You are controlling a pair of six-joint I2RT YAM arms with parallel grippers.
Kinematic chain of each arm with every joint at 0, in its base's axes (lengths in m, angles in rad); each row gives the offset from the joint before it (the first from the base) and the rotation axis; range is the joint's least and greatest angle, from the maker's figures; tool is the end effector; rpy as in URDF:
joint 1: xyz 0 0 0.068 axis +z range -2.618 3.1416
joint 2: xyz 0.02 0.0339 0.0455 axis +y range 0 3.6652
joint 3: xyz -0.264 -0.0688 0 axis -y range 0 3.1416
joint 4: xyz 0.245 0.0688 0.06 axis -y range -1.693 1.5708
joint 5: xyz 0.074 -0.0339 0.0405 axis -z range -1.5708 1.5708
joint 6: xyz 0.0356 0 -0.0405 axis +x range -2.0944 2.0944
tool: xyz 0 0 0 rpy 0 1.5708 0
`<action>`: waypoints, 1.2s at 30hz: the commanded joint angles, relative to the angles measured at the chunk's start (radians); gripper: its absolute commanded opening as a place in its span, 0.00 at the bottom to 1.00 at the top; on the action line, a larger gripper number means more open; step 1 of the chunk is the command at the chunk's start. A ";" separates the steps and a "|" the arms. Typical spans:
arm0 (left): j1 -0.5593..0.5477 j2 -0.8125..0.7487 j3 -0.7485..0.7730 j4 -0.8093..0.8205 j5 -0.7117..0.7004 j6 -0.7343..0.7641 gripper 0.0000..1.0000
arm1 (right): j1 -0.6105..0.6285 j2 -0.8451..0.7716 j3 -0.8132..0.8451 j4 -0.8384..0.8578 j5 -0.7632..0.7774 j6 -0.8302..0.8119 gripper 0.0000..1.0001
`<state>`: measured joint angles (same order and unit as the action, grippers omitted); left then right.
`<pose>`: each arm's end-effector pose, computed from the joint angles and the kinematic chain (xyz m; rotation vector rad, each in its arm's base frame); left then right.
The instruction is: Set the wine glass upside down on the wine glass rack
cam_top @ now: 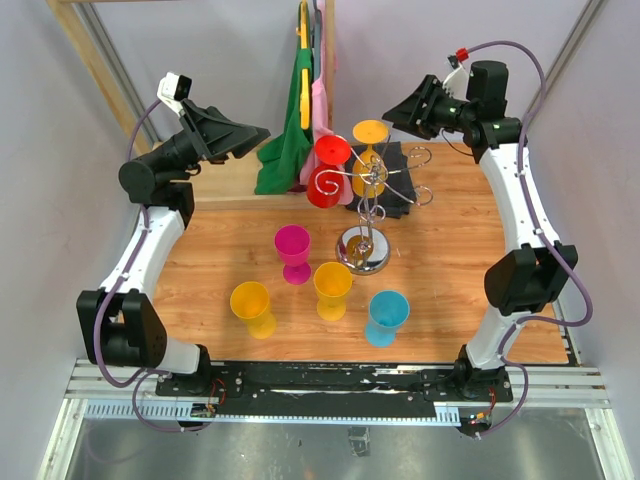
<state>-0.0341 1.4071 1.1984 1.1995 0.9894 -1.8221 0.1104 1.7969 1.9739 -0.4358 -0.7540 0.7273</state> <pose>0.2792 -0.0393 0.4602 0.2248 1.2979 -1.9165 0.4013 0.0690 0.4474 0.0246 1.9489 1.2580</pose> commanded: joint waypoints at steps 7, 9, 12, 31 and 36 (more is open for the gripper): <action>0.013 -0.059 0.011 -0.092 0.029 0.088 0.66 | -0.025 -0.078 -0.004 -0.019 0.041 -0.019 0.50; 0.022 -0.078 0.010 -0.189 0.039 0.153 0.66 | -0.035 -0.095 -0.001 -0.019 0.044 -0.019 0.50; 0.044 -0.116 0.019 -0.455 0.046 0.332 0.65 | -0.055 -0.129 0.007 -0.019 0.050 -0.019 0.51; -0.152 -0.167 0.133 -1.860 -0.662 1.347 0.63 | -0.110 -0.438 -0.150 0.005 0.067 -0.033 0.52; -0.237 -0.153 0.102 -1.961 -0.815 1.410 0.63 | -0.111 -0.492 -0.194 0.005 0.071 -0.040 0.52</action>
<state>-0.2306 1.2613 1.3109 -0.6357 0.3664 -0.5167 0.0143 1.3487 1.8069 -0.4465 -0.7013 0.7128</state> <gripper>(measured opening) 0.634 0.520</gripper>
